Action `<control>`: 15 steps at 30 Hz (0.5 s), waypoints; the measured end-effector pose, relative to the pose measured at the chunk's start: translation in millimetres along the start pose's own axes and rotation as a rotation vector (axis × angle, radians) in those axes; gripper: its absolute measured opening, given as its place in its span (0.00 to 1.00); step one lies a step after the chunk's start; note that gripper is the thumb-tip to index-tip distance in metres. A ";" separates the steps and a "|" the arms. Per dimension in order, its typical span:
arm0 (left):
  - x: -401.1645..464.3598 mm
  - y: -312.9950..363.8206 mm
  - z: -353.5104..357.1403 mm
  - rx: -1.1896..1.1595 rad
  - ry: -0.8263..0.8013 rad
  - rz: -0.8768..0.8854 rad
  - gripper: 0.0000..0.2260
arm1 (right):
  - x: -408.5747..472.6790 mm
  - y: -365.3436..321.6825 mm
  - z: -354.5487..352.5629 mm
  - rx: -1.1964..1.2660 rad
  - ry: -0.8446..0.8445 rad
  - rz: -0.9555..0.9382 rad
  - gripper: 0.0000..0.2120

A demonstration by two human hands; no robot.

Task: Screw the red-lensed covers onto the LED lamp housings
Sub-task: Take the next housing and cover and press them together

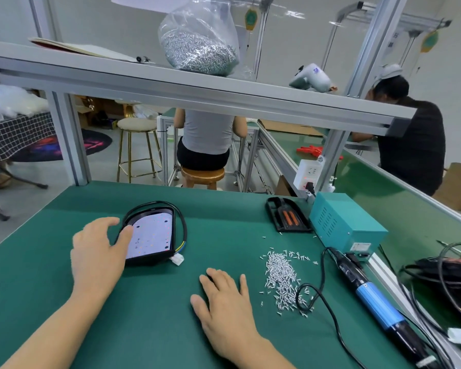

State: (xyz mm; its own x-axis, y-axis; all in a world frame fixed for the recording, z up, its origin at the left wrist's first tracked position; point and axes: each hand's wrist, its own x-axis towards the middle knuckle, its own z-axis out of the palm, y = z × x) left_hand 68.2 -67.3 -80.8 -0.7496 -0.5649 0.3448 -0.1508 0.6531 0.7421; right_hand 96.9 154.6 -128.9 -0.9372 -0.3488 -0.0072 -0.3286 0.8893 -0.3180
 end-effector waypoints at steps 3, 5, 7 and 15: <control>11.0 -9.9 0.0 -0.097 -0.104 -0.219 0.22 | 13.4 -8.4 -11.3 0.106 0.023 0.050 0.25; 11.3 -15.6 4.3 -0.184 -0.188 -0.313 0.25 | 22.1 -16.9 -17.8 0.188 0.029 0.055 0.26; 10.5 -20.2 8.7 -0.254 -0.247 -0.365 0.27 | 30.9 -27.1 -23.8 0.318 -0.005 0.072 0.27; 10.3 -28.2 12.6 -0.330 -0.318 -0.414 0.27 | 58.7 -56.6 -31.8 0.753 -0.103 0.216 0.31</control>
State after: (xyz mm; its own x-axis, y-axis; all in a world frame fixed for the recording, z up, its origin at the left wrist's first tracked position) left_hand 56.6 -85.2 -105.5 -0.8346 -0.5270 -0.1603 -0.3010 0.1927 0.9339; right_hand 56.7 93.1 -81.1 -0.9435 -0.2498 -0.2178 0.0616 0.5135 -0.8559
